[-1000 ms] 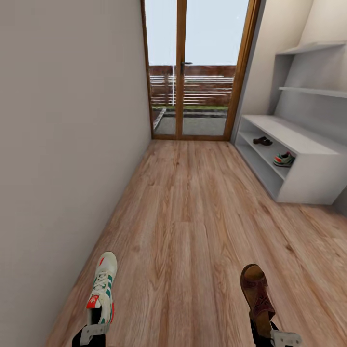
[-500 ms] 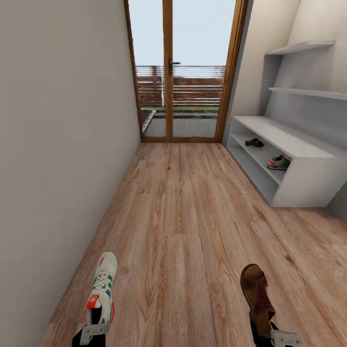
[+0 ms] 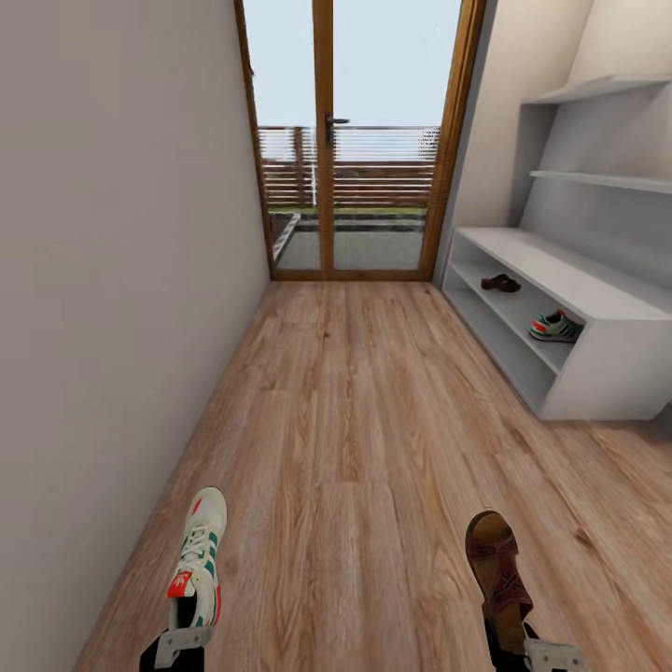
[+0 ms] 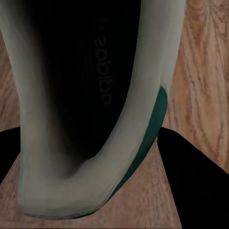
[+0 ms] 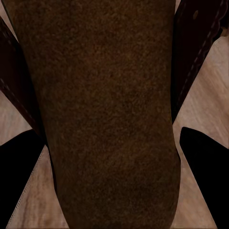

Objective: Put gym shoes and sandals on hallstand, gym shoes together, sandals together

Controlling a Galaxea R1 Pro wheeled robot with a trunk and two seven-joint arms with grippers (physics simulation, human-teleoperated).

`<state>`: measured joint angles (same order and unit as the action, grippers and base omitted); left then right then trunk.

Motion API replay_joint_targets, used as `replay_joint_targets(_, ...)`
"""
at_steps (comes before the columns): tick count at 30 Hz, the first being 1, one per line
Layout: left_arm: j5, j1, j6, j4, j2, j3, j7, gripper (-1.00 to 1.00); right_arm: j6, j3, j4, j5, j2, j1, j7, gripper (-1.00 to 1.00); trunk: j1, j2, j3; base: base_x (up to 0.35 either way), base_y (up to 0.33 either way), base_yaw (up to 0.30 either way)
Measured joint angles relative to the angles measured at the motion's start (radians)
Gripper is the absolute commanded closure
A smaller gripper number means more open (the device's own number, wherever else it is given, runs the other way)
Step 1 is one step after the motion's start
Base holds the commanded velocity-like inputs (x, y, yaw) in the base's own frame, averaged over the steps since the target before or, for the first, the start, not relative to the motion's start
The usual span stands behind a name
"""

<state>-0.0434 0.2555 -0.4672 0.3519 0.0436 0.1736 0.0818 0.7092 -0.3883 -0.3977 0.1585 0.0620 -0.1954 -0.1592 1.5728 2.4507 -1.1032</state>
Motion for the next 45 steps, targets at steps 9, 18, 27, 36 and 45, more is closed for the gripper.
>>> replay_joint_targets(9, 0.000, 0.000, -0.001, 0.000, 0.000, 0.000, 0.000, 1.00, 0.000, 0.000, 0.000, 0.000, 0.000, 0.000, 0.000, 1.00, 0.000, 0.000, 0.000, 0.340, 0.000, 0.000)
replay_joint_targets(18, 0.000, 0.000, -0.001, 0.000, 0.000, 0.000, 0.000, 1.00, 0.000, 0.000, 0.000, 0.000, 0.000, 0.000, 0.000, 1.00, 0.000, 0.000, 0.000, 0.340, 0.000, 0.000)
replay_joint_targets(27, 0.000, 0.000, 0.000, 0.000, 0.000, 0.000, 0.000, 1.00, 0.000, 0.000, 0.000, 0.000, 0.000, 0.000, 0.000, 1.00, 0.000, 0.000, 0.000, 0.340, 0.000, 0.000)
replay_joint_targets(36, 0.000, 0.000, 0.000, -0.001, 0.000, 0.000, 0.000, 1.00, 0.000, 0.000, 0.000, 0.000, 0.000, 0.000, 0.000, 1.00, 0.000, 0.000, 0.000, 0.340, 0.000, 0.000)
replay_joint_targets(45, 0.000, 0.000, 0.000, 0.000, 0.000, 0.000, 0.000, 1.00, 0.000, 0.000, 0.001, 0.000, 0.000, 0.000, 0.000, 1.00, 0.000, 0.000, 0.000, 0.340, 0.000, 0.000)
